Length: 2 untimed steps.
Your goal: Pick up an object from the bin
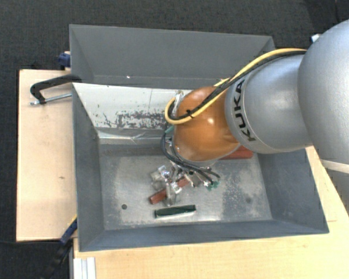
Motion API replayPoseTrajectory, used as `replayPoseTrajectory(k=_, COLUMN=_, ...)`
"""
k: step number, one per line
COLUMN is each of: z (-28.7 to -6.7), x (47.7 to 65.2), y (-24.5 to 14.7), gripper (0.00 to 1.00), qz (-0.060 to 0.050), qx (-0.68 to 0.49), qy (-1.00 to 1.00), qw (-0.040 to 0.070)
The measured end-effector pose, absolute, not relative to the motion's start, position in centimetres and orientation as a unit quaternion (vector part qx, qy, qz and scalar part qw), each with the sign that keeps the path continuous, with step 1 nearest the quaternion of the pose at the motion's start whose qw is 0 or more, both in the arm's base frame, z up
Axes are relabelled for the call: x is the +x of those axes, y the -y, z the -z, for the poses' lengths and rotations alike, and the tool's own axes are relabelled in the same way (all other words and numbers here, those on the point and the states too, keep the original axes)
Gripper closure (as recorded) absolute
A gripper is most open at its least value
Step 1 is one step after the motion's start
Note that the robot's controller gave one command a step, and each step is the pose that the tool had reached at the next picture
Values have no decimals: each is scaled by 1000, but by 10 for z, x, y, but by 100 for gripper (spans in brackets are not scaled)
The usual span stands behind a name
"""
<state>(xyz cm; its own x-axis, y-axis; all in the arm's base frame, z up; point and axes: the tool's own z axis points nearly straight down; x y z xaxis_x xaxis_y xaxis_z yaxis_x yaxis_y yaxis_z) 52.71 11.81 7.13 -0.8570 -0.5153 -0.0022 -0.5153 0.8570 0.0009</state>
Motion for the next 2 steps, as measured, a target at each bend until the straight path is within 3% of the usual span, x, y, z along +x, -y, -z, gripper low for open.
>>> replayPoseTrajectory(k=1, z=-71, x=527, y=-118, gripper=100, qz=-1, qx=-267, qy=-964, qw=1)
replayPoseTrajectory(k=2, z=-257, x=541, y=-127, gripper=100, qz=0, qx=-274, qy=-962, qw=8)
